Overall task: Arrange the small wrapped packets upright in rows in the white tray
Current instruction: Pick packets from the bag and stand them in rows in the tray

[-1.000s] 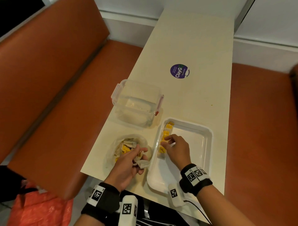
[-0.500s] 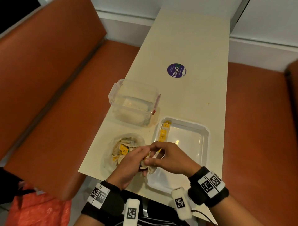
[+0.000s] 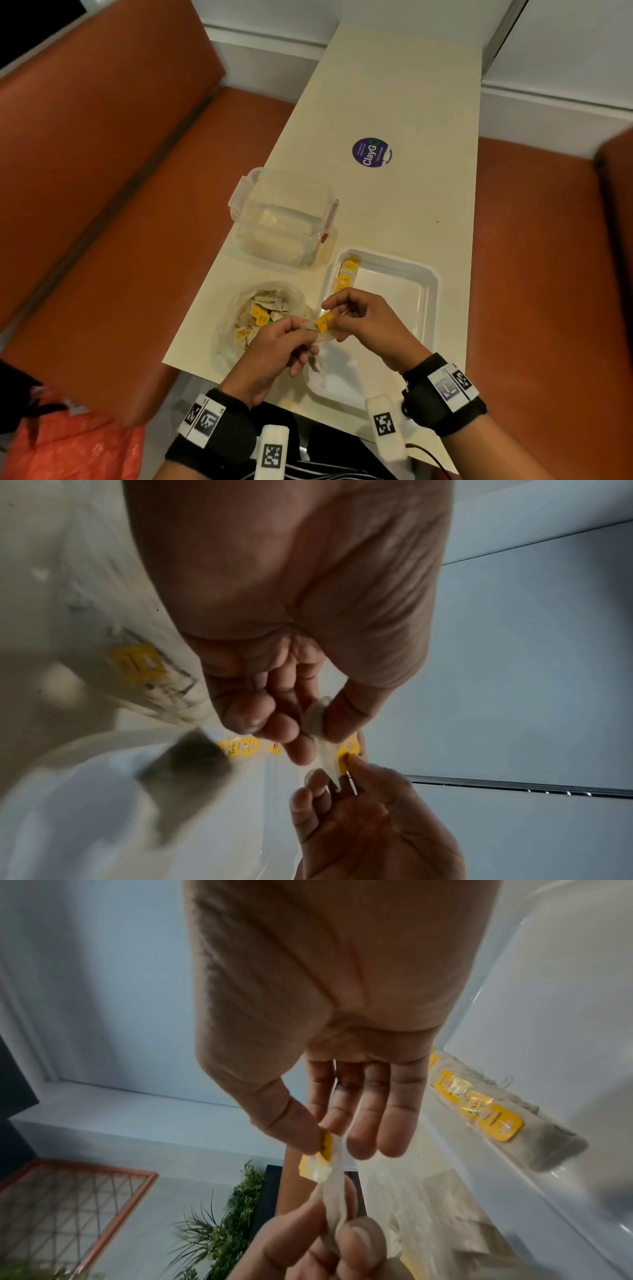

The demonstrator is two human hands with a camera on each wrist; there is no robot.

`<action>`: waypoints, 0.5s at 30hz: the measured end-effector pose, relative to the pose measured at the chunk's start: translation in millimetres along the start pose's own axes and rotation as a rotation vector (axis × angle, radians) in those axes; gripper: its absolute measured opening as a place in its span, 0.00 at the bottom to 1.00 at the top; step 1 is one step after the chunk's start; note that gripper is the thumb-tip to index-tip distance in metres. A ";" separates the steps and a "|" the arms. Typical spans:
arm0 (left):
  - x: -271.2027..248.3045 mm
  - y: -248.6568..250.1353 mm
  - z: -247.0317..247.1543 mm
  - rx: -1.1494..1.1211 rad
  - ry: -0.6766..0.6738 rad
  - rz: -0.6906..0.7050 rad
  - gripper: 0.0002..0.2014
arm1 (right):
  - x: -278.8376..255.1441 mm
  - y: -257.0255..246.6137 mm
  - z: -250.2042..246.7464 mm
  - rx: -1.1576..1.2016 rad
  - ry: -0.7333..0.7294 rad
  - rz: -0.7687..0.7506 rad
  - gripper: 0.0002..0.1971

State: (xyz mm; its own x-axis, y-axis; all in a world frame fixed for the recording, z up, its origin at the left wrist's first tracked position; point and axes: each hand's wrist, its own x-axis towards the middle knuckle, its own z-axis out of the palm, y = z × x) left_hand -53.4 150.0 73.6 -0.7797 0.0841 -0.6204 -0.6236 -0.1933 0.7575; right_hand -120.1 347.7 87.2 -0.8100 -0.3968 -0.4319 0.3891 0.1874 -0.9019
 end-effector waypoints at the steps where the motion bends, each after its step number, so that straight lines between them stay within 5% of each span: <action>1: -0.4 -0.9 -0.9 -0.006 0.003 0.011 0.07 | -0.2 1.4 -0.6 0.040 0.007 0.014 0.12; 7: -0.7 -5.2 1.4 -0.077 0.006 0.054 0.12 | -6.5 11.1 2.9 0.279 -0.056 0.107 0.16; 15: 13.1 -17.3 12.7 0.057 0.020 0.039 0.09 | -0.4 25.4 -4.6 0.265 0.099 0.063 0.10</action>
State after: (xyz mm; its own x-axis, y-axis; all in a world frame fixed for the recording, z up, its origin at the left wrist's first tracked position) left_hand -53.5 166.9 55.0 -0.8028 0.0581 -0.5934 -0.5951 -0.1400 0.7914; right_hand -111.9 356.8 64.5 -0.8145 -0.2993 -0.4970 0.5306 -0.0377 -0.8468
